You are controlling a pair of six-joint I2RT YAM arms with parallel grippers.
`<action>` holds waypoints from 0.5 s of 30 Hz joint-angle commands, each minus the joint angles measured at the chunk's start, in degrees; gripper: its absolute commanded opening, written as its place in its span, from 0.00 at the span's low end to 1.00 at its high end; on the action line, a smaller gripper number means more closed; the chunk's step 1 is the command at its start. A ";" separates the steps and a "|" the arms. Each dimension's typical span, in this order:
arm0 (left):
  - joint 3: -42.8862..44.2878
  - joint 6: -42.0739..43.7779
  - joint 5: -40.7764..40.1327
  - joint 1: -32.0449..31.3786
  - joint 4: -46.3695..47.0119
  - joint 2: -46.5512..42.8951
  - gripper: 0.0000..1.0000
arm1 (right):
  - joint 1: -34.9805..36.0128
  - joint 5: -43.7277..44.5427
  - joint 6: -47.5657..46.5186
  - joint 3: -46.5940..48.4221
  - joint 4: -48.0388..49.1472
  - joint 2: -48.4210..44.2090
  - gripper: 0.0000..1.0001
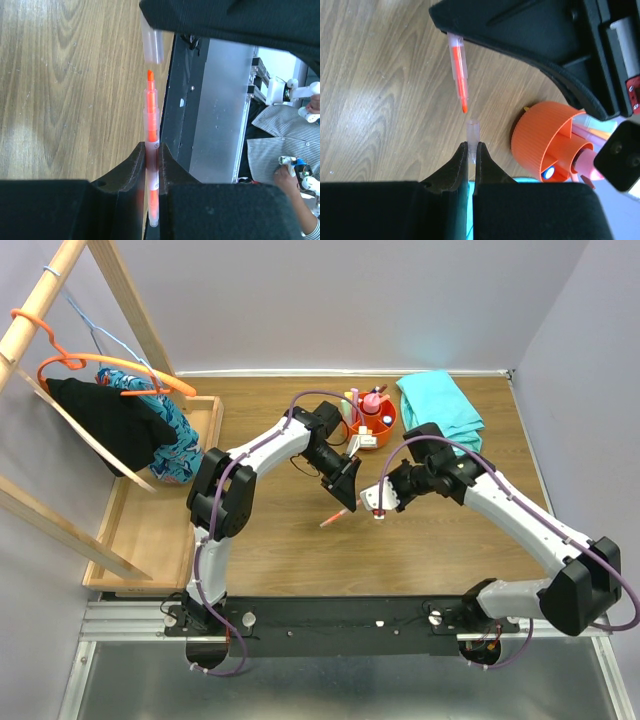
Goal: Sort the stationery into containers
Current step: Close the pen cap on the pen.
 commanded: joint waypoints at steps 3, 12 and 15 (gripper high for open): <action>-0.05 -0.30 0.67 0.16 0.32 -1.80 0.00 | 2.35 0.64 1.51 1.76 -0.26 1.15 0.12; -0.05 -0.65 0.67 0.25 0.58 -1.63 0.00 | 3.14 0.81 1.60 1.24 -0.35 1.06 0.12; -0.22 -0.74 0.58 0.25 0.58 -1.63 0.00 | 3.23 1.51 2.39 0.89 0.00 1.41 0.12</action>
